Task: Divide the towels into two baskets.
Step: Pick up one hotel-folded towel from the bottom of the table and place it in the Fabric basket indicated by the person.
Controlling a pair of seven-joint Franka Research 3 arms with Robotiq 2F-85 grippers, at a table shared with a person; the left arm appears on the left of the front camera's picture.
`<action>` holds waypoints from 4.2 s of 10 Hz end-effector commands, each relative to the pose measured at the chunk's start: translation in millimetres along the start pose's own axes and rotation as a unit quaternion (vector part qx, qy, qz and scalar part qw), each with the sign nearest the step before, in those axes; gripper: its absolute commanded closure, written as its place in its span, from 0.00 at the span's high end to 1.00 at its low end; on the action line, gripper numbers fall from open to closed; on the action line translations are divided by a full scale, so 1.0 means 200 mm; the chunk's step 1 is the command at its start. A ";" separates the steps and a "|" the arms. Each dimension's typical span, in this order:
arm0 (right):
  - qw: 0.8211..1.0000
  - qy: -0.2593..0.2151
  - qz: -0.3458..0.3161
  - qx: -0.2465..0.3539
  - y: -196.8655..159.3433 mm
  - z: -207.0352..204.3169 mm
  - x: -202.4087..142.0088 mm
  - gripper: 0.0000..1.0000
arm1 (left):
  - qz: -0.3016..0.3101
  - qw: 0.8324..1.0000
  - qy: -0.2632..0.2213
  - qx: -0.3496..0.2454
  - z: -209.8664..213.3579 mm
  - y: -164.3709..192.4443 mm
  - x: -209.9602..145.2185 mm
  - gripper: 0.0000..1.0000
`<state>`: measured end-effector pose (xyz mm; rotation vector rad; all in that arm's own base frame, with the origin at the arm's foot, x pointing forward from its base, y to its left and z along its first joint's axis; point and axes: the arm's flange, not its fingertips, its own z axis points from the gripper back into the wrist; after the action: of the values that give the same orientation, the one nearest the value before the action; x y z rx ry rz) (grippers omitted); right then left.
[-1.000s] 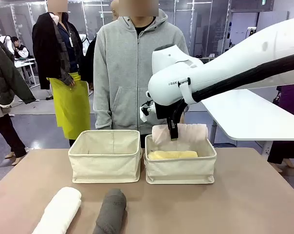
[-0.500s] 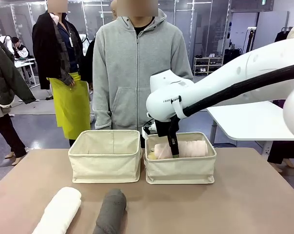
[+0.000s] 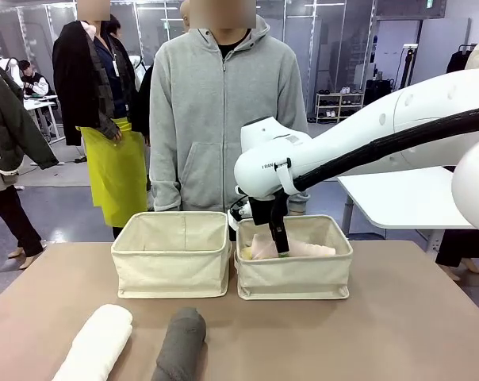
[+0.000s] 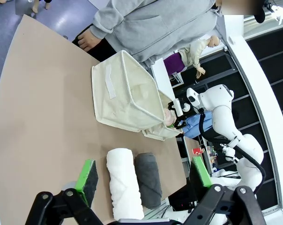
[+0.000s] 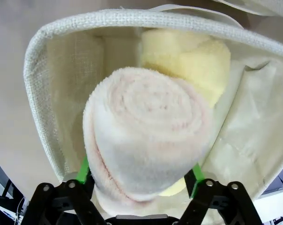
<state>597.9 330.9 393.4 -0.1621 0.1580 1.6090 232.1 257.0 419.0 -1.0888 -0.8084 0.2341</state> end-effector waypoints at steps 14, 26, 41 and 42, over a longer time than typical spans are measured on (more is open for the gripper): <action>0.999 -0.035 -0.020 -0.024 0.00 0.15 -0.07 1.00 | -0.002 1.000 -0.002 -0.005 0.01 -0.01 0.01 1.00; 0.875 -0.411 -0.158 0.200 0.69 0.15 -1.08 1.00 | -0.002 1.000 -0.002 -0.005 0.01 -0.01 0.01 1.00; 0.470 -0.605 -0.449 0.460 1.50 -0.79 -2.84 1.00 | -0.002 1.000 -0.002 -0.005 0.01 -0.01 0.01 1.00; 0.470 -0.605 -0.449 0.460 1.50 -0.79 -2.84 1.00 | -0.002 1.000 -0.002 -0.005 0.01 -0.01 0.01 1.00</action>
<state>322.9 -272.8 352.3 1.4975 -0.1723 0.0548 232.1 257.0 419.1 -1.0886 -0.8085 0.2340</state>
